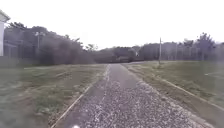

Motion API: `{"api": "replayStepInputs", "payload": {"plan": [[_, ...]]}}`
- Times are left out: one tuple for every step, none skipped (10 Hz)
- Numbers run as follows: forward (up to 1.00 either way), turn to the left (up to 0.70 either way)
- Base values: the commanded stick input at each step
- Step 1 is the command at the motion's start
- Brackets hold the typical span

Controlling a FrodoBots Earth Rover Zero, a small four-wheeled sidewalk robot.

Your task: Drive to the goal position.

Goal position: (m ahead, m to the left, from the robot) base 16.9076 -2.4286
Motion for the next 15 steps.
{"api": "replayStepInputs", "payload": {"plan": [[0.45, 0.00], [0.45, 0.00], [0.45, 0.00], [0.45, 0.00], [0.45, 0.00], [0.45, 0.00], [0.45, 0.00], [0.45, 0.00], [0.45, 0.00], [0.45, 0.00], [0.45, 0.00], [0.45, 0.00], [0.45, 0.00], [0.45, 0.00], [0.45, 0.00]]}}
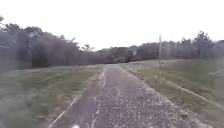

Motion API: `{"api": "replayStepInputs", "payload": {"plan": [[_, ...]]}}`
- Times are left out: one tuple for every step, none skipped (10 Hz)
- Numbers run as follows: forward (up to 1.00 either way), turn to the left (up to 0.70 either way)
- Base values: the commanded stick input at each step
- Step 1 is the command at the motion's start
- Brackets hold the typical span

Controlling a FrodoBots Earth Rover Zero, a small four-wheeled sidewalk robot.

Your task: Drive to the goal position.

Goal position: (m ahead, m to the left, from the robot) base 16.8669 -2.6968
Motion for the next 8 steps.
{"api": "replayStepInputs", "payload": {"plan": [[0.45, 0.00], [0.45, 0.00], [0.45, 0.00], [0.45, 0.00], [0.45, 0.00], [0.45, 0.00], [0.45, 0.00], [0.45, 0.00]]}}
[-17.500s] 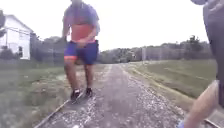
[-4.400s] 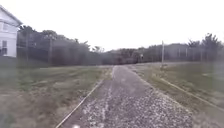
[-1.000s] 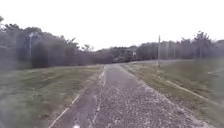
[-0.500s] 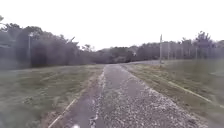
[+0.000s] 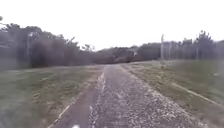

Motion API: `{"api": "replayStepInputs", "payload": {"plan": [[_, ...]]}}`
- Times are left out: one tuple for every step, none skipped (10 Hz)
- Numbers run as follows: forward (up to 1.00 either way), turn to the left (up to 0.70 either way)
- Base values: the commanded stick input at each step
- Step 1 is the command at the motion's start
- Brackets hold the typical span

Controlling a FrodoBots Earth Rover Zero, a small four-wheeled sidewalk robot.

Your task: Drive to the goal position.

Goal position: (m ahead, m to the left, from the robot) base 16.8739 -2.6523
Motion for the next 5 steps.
{"api": "replayStepInputs", "payload": {"plan": [[0.45, 0.00], [0.45, 0.00], [0.45, 0.00], [0.45, 0.00], [0.45, 0.00]]}}
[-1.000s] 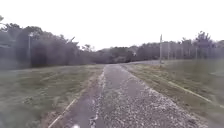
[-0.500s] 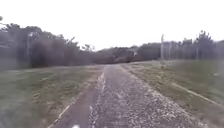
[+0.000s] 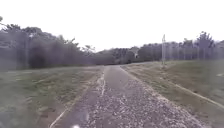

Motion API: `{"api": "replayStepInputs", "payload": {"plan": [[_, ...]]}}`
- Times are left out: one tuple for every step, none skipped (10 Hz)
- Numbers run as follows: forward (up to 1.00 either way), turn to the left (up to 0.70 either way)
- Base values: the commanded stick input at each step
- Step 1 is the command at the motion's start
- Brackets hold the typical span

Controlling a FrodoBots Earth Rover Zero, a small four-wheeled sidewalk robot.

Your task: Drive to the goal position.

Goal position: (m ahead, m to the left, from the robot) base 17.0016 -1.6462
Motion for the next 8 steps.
{"api": "replayStepInputs", "payload": {"plan": [[0.45, 0.00], [0.45, 0.00], [0.45, 0.00], [0.45, 0.00], [0.45, 0.00], [0.45, 0.00], [0.45, 0.00], [0.45, 0.00]]}}
